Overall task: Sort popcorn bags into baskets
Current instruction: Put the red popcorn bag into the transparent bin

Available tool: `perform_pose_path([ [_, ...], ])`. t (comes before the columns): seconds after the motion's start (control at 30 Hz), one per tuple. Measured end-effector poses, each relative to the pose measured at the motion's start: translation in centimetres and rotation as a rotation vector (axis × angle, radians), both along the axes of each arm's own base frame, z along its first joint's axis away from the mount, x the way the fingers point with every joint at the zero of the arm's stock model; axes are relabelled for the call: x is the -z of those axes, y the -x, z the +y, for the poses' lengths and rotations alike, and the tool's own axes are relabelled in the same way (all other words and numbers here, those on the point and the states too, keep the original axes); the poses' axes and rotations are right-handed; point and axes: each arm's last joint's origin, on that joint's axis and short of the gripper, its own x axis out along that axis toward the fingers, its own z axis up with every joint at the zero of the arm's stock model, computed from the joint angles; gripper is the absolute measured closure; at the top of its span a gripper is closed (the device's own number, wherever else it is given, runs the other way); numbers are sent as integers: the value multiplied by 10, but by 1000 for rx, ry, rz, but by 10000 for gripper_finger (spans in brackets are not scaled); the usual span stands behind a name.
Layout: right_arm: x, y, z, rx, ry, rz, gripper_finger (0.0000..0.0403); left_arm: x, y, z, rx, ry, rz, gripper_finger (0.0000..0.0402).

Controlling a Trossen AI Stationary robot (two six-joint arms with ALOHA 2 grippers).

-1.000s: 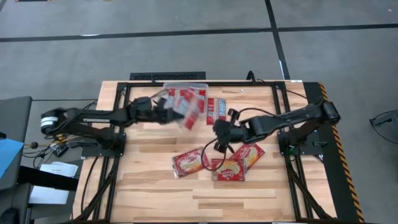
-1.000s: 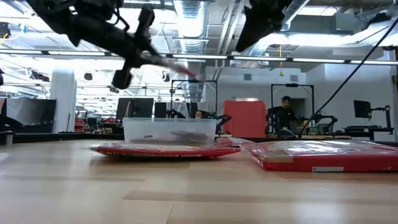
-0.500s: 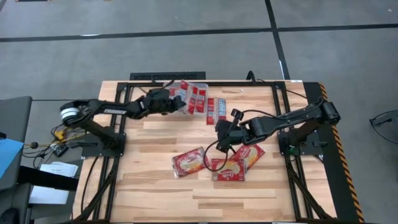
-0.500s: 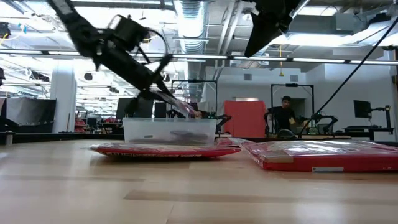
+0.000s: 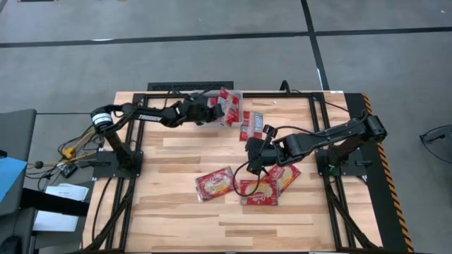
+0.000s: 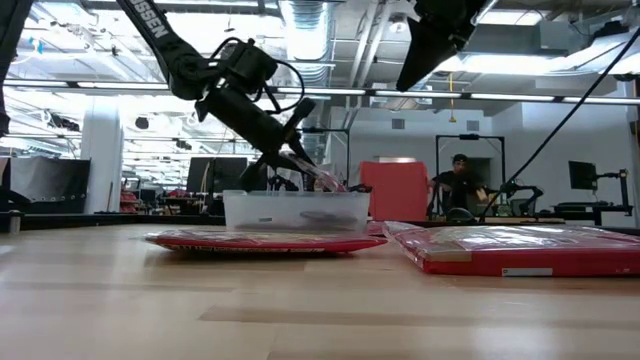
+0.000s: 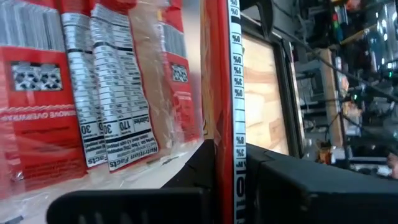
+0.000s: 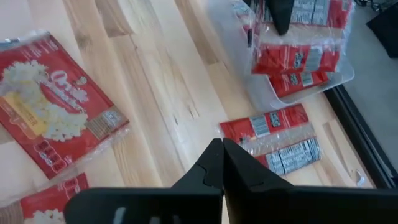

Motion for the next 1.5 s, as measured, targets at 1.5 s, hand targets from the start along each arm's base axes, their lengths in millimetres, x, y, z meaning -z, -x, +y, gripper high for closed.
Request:
perform_pose_path([
  [1.5, 3, 7, 4, 43, -14, 35, 363, 0, -23, 3, -85, -30, 137, 370],
])
